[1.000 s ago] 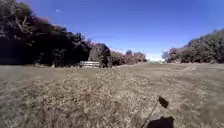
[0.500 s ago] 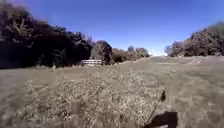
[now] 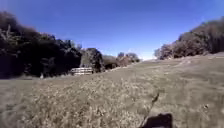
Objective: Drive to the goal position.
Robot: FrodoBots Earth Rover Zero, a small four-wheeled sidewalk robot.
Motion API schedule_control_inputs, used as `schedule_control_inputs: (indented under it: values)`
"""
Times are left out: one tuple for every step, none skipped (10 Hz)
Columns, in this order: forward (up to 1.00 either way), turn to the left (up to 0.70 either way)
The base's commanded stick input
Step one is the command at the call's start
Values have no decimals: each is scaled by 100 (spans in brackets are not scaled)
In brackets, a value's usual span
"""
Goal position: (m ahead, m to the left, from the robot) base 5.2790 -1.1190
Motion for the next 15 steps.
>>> schedule_control_inputs:
  values:
    - [100,-16]
    - [100,-40]
    - [100,-40]
    - [100,6]
    - [100,10]
    - [100,6]
    - [100,15]
    - [100,3]
    - [100,-20]
    - [100,-39]
    - [100,-40]
    - [100,-37]
    - [100,-32]
    - [100,-11]
    - [100,0]
